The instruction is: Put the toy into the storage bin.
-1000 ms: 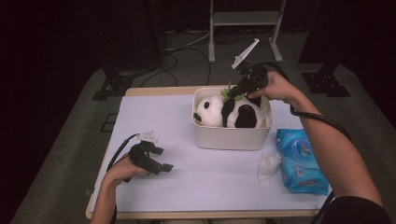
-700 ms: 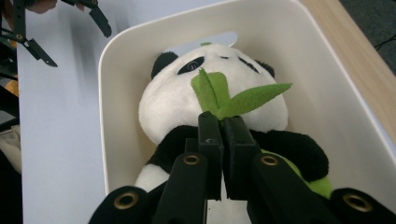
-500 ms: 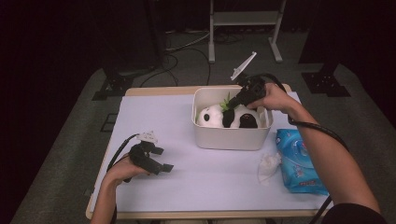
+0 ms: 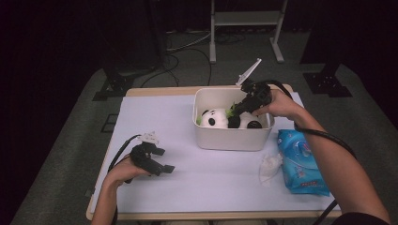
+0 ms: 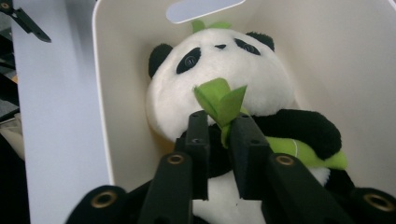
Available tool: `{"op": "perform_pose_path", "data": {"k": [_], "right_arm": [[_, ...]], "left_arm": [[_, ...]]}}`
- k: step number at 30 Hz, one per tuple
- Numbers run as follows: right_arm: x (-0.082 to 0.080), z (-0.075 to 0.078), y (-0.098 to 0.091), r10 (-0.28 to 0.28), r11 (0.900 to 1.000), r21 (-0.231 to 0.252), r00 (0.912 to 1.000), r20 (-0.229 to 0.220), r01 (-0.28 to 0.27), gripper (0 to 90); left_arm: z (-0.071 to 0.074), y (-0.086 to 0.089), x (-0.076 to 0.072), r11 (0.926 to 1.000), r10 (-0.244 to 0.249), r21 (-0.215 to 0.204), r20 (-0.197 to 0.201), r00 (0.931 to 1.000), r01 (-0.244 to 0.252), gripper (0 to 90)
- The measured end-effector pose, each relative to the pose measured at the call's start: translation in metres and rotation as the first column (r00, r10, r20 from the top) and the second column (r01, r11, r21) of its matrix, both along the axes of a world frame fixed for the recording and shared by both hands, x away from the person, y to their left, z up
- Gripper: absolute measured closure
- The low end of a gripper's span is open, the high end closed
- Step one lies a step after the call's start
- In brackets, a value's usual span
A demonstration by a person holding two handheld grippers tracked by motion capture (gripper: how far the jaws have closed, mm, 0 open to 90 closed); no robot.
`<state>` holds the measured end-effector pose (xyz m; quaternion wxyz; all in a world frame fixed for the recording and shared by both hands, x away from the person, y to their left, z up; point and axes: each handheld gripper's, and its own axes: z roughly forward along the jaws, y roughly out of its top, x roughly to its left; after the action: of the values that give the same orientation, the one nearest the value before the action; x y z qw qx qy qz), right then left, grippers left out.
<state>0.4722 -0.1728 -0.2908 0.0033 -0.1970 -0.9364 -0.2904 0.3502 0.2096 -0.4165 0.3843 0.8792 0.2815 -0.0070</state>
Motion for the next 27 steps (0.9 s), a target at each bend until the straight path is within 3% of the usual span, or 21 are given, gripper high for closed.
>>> {"op": "perform_pose_path", "data": {"k": [5, 13, 27], "right_arm": [[-0.005, 0.01, -0.007, 0.001, 0.9988, 0.048, 1.0, 0.006, -0.001, 70.6], [-0.022, 0.024, -0.019, 0.002, 0.9968, 0.08, 0.9996, 0.028, -0.004, 65.5], [-0.047, 0.032, -0.047, -0.041, 0.9908, 0.131, 0.9981, 0.046, 0.035, 60.1]], "left_arm": [[-0.001, 0.001, -0.002, 1.0, 0.007, 0.004, -0.001, 1.0, -0.007, 7.1], [0.002, 0.002, -0.006, 0.9998, 0.018, -0.002, 0.01, 0.9998, -0.018, 7.1], [0.006, 0.001, -0.009, 0.9998, 0.015, -0.013, 0.026, 0.9995, -0.014, 7.1]]}}
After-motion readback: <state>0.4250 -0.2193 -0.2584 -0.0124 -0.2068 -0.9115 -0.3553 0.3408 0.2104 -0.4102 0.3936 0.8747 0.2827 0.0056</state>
